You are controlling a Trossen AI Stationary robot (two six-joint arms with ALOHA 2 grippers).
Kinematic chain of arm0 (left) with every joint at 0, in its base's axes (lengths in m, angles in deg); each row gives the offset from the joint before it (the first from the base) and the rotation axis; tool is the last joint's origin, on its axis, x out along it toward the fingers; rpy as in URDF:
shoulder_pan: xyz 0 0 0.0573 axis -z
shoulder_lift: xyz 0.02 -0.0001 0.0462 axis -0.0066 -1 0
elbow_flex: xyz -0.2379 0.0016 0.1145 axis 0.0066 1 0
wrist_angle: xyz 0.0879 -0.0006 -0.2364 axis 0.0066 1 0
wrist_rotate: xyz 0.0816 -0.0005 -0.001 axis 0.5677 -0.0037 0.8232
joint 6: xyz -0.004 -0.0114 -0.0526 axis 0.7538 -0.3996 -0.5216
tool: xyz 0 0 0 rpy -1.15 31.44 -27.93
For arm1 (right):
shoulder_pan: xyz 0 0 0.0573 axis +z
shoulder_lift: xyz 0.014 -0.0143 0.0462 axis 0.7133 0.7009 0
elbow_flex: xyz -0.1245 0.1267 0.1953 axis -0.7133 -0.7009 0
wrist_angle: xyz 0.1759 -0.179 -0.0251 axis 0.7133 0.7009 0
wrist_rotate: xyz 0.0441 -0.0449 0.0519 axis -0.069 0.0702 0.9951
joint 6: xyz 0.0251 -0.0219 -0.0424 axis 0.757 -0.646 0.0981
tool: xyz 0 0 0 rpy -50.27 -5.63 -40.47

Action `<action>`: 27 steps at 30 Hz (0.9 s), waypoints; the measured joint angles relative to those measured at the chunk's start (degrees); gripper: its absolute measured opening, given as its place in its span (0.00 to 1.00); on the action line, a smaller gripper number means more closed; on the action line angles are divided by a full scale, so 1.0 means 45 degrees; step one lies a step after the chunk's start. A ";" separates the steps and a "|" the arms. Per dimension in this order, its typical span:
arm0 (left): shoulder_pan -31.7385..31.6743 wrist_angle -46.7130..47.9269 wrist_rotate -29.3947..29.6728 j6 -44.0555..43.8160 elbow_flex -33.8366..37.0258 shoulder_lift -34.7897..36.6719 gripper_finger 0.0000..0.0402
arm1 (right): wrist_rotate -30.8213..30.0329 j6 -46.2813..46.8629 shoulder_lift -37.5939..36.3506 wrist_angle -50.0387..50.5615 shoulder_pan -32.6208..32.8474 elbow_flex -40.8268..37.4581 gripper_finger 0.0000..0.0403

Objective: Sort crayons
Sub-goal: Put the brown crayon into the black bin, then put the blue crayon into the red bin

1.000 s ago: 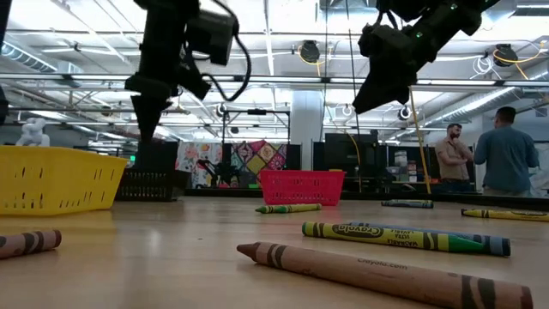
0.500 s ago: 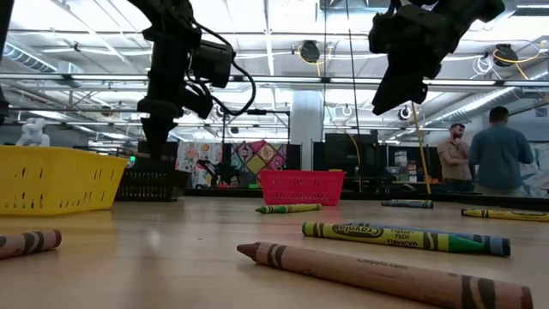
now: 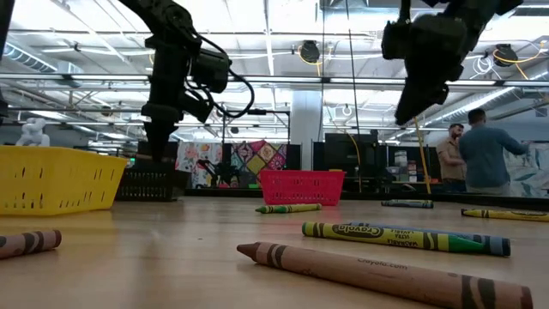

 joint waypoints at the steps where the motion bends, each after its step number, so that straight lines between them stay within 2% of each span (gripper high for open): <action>1: -0.0049 -0.0012 -0.0084 0.0075 0.0000 0.0000 0.03 | -0.0292 0.0064 0.0000 0.0268 0.0001 0.0000 0.26; 5: -0.0093 -0.0053 -0.0439 0.0375 0.0000 0.0000 0.03 | -0.1039 0.0471 0.0000 0.0958 -0.0004 0.0000 0.26; 8: -0.0147 -0.0057 -0.0448 0.0389 0.0000 0.0000 0.04 | -0.1051 0.0657 0.0000 0.1060 -0.0004 0.0000 0.26; 17: -0.0281 -0.0314 -0.0448 0.0627 0.0000 0.0000 0.19 | -0.1047 0.0662 0.0000 0.1055 -0.0004 0.0000 0.26; 20: -0.0281 -0.0296 -0.0448 0.0627 0.0000 0.0000 0.20 | -0.1086 0.0651 0.0000 0.1060 -0.0007 0.0000 0.26; 27: 0.0111 -0.0321 -0.0555 0.0591 0.0000 0.0021 0.20 | -0.2316 0.0066 0.0000 0.1239 -0.0413 0.0000 0.26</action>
